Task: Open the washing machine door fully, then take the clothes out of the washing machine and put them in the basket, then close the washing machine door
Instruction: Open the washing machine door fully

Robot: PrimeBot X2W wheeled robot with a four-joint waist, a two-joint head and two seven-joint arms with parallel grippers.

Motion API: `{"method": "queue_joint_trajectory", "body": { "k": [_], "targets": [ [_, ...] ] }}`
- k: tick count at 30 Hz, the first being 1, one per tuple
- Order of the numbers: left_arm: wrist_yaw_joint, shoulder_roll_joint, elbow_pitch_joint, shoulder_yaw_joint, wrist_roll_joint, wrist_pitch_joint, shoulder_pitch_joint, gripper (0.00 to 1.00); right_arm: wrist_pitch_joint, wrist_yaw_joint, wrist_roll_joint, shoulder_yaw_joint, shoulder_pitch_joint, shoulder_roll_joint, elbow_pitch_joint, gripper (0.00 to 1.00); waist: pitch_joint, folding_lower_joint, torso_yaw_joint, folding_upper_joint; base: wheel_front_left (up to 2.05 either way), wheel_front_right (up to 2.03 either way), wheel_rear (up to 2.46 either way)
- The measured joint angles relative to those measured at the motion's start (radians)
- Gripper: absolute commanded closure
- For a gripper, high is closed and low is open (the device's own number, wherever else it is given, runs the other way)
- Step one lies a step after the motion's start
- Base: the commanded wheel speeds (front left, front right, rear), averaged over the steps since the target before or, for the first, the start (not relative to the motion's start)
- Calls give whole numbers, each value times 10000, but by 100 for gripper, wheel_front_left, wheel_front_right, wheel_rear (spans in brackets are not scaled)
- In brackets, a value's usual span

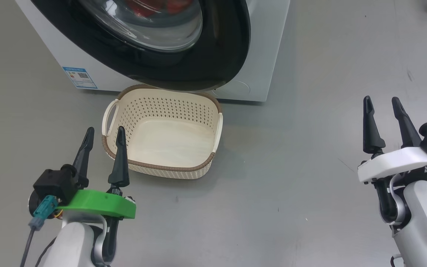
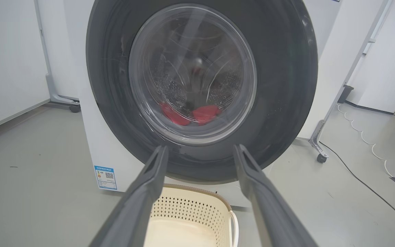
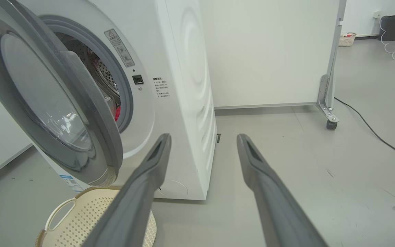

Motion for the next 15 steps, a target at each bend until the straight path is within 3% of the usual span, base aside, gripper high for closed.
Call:
{"method": "queue_joint_trajectory", "body": {
  "k": [15],
  "targets": [
    [0, 2, 50, 186, 67, 0, -1, 0, -15, -167, -253, -205, 523, 127, -546, 0, 111, 0, -112, 0, 0, 0, 0]
  ]
}}
